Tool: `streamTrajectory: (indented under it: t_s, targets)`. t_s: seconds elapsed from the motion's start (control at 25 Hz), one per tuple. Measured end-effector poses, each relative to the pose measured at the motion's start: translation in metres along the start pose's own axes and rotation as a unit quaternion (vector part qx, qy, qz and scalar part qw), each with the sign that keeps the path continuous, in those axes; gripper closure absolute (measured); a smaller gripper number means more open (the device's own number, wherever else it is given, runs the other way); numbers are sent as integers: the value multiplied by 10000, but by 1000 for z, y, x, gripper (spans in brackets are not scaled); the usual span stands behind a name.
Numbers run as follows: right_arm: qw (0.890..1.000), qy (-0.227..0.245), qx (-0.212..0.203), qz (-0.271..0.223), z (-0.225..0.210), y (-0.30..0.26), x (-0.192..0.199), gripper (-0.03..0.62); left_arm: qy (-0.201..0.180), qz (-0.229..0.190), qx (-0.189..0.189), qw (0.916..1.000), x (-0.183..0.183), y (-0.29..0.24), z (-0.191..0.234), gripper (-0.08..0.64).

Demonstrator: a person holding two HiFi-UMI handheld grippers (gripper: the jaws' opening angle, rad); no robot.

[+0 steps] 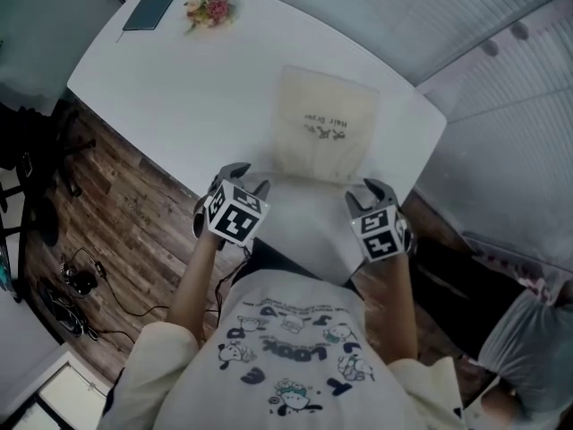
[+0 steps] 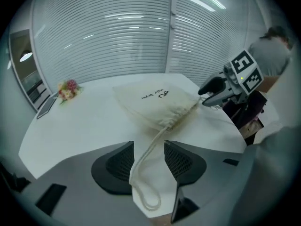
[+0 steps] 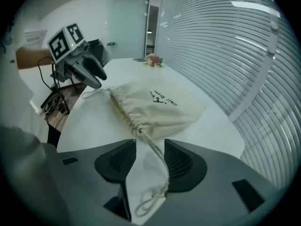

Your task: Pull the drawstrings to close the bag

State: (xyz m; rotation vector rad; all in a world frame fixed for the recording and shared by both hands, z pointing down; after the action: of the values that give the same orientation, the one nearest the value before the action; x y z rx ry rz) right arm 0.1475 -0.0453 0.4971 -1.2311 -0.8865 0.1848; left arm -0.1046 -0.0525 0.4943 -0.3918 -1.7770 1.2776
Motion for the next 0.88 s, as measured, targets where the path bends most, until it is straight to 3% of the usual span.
streamTrajectory:
  t_s: [0.24,0.4,0.56,0.68,0.88]
  targets:
    - [9914,1111,-159,670,3,-16,-7,429,-1016,238,191,9944,-20,-23,-19,337]
    - [9843,1485,-169,934,4,-18,-6,492,-1457,512,204,9878,-18,-32,-24,337]
    - [9824,1592,-180,963,9,-19,-7,508,-1692,487,89,9843,-22,-36,-28,355]
    - [9803,1664,-117,1056,11,-21,-8,535,-1776,385,86,9833,-26,-35,-31,464]
    - [9821,1535,40,1093,10,-23,-5,556,-1784,406,66,9831,-24,-37,-34,497]
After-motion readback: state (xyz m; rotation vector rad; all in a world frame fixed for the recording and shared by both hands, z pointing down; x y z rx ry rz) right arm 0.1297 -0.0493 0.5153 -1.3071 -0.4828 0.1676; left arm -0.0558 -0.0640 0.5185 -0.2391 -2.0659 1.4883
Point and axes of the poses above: the fingertips, and each gripper's own axes: y backward along the fingers, z to its left, x out of its underside, the point moved 6 cm from there along y, backward along the fingers, and after that the axes turned 5 degrees about -x, right-handed, at the moved point
